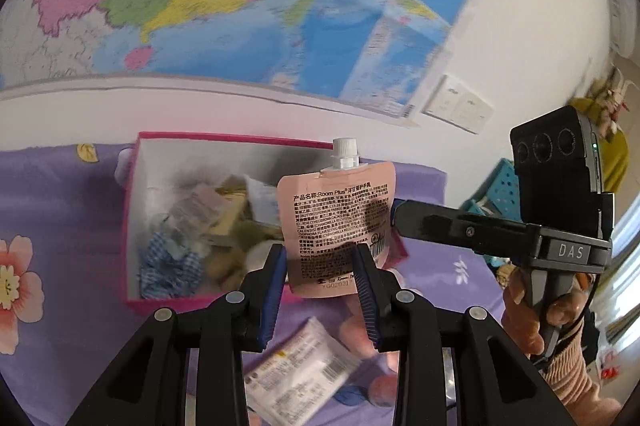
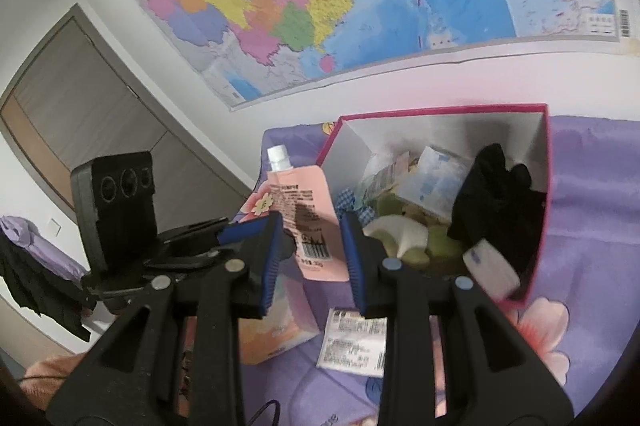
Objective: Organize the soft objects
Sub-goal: 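Carry the pink pouch over the pink box and open the left gripper, then move the left gripper to the white wet-wipe pack beside the box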
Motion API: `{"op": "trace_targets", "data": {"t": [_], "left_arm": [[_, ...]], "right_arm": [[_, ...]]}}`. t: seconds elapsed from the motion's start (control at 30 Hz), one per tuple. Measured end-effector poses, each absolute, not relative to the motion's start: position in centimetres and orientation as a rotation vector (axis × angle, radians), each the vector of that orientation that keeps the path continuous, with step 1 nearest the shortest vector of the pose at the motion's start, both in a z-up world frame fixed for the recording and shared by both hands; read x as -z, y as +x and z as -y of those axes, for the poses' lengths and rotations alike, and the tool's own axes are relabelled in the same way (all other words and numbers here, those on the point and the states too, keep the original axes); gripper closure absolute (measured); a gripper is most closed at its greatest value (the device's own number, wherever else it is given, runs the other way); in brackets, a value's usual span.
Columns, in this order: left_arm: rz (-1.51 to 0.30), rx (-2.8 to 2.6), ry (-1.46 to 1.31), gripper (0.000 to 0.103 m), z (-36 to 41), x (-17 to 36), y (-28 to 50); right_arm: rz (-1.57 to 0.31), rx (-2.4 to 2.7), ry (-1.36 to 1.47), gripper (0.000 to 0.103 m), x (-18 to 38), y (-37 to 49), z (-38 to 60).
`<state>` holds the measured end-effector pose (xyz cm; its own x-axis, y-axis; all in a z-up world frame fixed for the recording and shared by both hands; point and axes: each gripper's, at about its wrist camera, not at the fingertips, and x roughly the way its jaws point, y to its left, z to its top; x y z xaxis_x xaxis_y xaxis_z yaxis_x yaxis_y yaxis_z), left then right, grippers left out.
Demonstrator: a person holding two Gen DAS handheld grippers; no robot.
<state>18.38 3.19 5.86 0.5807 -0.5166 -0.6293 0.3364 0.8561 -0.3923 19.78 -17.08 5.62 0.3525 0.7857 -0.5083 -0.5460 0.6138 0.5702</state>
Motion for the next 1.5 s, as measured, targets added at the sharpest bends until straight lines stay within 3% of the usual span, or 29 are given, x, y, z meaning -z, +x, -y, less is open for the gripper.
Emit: {"op": "trace_targets", "data": {"t": [0.6, 1.23, 1.5], "left_arm": [[-0.907, 0.244, -0.254, 0.070, -7.0, 0.0, 24.7], [-0.828, 0.512, -0.174, 0.067, -4.8, -1.5, 13.9], [-0.908, 0.511, -0.064, 0.067, -3.9, 0.8, 12.8]], "right_arm": [[-1.051, -0.798, 0.329, 0.069, -0.5, 28.5, 12.7], [-0.871, -1.012, 0.341, 0.069, -7.0, 16.2, 18.3], [-0.851, -1.039, 0.253, 0.069, -5.3, 7.2, 16.5]]}}
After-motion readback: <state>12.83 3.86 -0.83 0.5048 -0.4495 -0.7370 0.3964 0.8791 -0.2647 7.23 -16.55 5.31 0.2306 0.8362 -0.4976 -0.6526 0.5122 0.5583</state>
